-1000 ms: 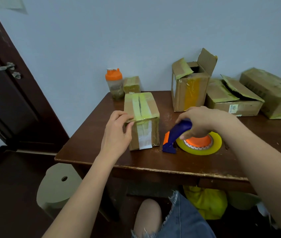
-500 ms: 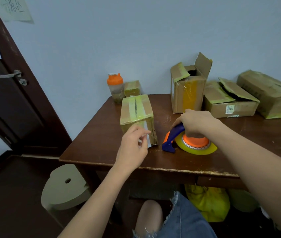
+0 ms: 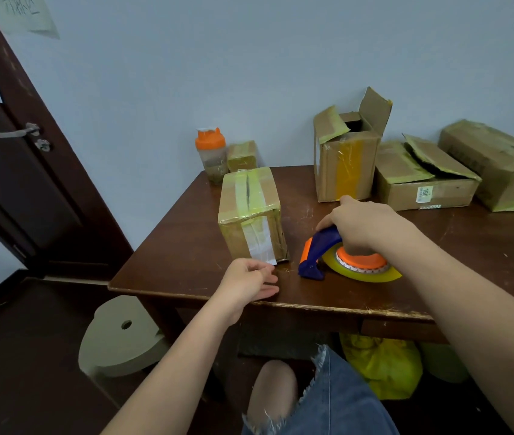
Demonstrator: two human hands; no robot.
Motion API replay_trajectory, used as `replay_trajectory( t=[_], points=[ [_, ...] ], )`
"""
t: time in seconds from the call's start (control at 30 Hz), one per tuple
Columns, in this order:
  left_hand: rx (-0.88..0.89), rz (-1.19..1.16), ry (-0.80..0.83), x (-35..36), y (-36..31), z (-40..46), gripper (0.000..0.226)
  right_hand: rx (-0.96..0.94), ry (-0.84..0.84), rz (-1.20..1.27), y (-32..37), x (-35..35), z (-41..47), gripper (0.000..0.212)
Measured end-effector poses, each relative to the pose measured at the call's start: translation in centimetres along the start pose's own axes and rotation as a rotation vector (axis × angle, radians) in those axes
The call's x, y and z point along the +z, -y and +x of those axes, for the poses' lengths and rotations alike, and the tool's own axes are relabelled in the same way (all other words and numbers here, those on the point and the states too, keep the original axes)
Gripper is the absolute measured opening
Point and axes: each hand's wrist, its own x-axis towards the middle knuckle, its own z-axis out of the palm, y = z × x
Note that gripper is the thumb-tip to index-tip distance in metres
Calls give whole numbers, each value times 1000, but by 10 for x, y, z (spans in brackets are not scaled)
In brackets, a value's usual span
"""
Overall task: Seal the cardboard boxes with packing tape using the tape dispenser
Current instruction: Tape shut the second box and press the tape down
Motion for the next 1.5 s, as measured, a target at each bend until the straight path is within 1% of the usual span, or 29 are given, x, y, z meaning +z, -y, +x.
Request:
replay_trajectory(
  t=[0.23,0.33,0.43,0.47,0.53,0.6,0.73,0.77,0.87,0.93,1.0,1.07,1.13,1.17,1.27,1.33,1.4,1.43,1.5],
  points=[
    [-149,-191,97,16,-6,18,28,-27,-26,43,-7,-10,-13,63],
    [-247,-307,178,27,-11,22,34,-65,-59,91,-21,-24,-20,64],
    [-339,-483,339,41,-18,25,50,-107,-103,169,-35,-31,-26,69],
    [-355,-568,377,45,-20,25,52,-119,-112,194,-39,-32,-28,69],
    [-363,-767,410,50,-25,22,45,-141,-123,232,-44,-32,-33,69],
    [-309,-875,392,49,-28,20,38,-151,-124,254,-48,-34,-39,70],
    [-222,-862,356,38,-31,14,18,-151,-136,293,-54,-37,-48,72],
    [-209,-860,358,35,-32,10,19,-153,-141,310,-54,-38,-49,73],
    [-164,-840,349,28,-35,-1,42,-179,-152,352,-53,-37,-48,76],
    [-136,-827,337,24,-36,-9,43,-201,-154,376,-53,-36,-46,77],
    [-112,-780,284,17,-37,-14,31,-234,-155,406,-52,-35,-43,75],
    [-77,-674,220,8,-39,-17,22,-278,-157,449,-50,-31,-40,71],
    [-33,-578,174,-4,-42,-18,21,-315,-156,494,-48,-25,-36,70],
    [-9,-533,153,-12,-45,-19,20,-326,-144,522,-47,-21,-33,72],
    [14,-410,68,-30,-48,-21,21,-359,-44,625,-44,-7,-28,81],
    [7,-360,18,-39,-45,-22,23,-384,12,694,-42,1,-25,83],
    [19,-348,-36,-51,-43,-23,20,-390,32,739,-42,3,-25,83],
    [29,-346,-65,-60,-42,-23,20,-382,30,739,-44,3,-24,82],
    [47,-323,-101,-74,-41,-23,21,-354,-4,655,-51,2,-23,80]
  ],
)
